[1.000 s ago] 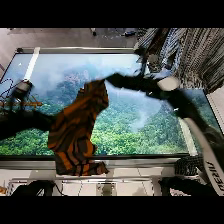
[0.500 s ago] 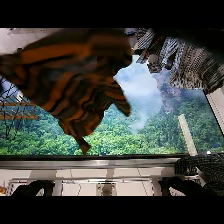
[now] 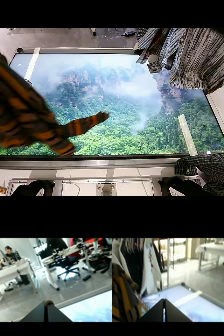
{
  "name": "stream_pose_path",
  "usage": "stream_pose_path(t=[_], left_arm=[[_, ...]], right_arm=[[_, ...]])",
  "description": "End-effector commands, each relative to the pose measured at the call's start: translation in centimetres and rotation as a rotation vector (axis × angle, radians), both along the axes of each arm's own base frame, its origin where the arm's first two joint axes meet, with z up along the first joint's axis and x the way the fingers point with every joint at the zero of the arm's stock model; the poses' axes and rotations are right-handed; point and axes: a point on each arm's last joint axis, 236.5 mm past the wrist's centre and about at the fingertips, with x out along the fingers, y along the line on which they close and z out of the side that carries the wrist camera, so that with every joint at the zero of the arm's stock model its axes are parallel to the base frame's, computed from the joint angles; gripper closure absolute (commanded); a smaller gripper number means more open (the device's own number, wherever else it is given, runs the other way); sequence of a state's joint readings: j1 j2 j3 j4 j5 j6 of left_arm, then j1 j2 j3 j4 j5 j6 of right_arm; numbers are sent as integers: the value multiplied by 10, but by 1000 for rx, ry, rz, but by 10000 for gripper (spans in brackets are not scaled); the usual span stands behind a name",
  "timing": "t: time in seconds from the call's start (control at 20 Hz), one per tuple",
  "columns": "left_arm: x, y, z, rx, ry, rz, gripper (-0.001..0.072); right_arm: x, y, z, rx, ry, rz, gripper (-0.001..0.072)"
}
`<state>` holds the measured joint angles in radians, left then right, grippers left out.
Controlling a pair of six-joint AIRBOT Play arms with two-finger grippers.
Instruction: Fold the clothes and pants, and hang the long-sleeved shirts on hangers.
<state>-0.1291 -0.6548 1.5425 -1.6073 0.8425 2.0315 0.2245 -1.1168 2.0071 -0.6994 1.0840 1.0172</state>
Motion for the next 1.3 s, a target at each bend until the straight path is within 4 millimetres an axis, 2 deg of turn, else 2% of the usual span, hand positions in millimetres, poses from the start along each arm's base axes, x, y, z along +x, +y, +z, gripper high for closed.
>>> stream_pose_path(t=[0.0,0.05,0.1,0.2,0.25,0.3,0.35,0.45,0.55,0.65,0.75,0.85,0.9,0.95,1.0,1.05,1.1,1.15,1.25], left_arm=[[4,-10,-11,-21,52,-41,688],[8,-11,-18,-17,80,-42,688],[13,-12,-27,-11,115,-43,688],[27,-17,-43,-12,172,-54,688],[36,-26,-49,-13,192,-88,688],[44,-40,-58,10,215,-145,689],[54,-60,-70,17,249,-223,689],[71,-101,-100,19,340,-380,688],[90,-139,-134,51,411,-500,688],[100,-197,-176,127,463,-681,688],[91,-261,-220,179,522,-860,688],[72,-315,-269,219,619,-982,688],[57,-337,-291,244,666,-1036,619],[47,-350,-304,261,695,-1070,355],[41,-357,-308,257,709,-1078,168],[42,-355,-305,234,728,-1056,170],[51,-341,-300,215,747,-989,169],[64,-317,-294,216,758,-894,169],[88,-240,-269,246,756,-645,168]], right_arm=[[24,0,-79,-157,204,-14,677],[32,4,-115,-198,299,7,569],[40,8,-152,-224,392,25,422],[51,23,-232,-264,578,53,406],[54,29,-270,-280,644,53,408],[59,32,-298,-291,671,43,408],[65,30,-313,-284,676,18,407],[78,22,-318,-270,664,-32,362],[91,3,-304,-255,627,-90,361],[102,-23,-290,-241,595,-157,361],[110,-51,-279,-219,576,-224,361],[117,-81,-277,-221,572,-293,359],[119,-94,-278,-221,578,-321,351],[121,-104,-281,-223,592,-340,351],[121,-111,-285,-232,606,-350,351],[119,-115,-289,-245,622,-350,350],[115,-115,-294,-269,631,-340,349],[111,-112,-298,-297,628,-319,347],[106,-99,-308,-326,628,-277,291]])
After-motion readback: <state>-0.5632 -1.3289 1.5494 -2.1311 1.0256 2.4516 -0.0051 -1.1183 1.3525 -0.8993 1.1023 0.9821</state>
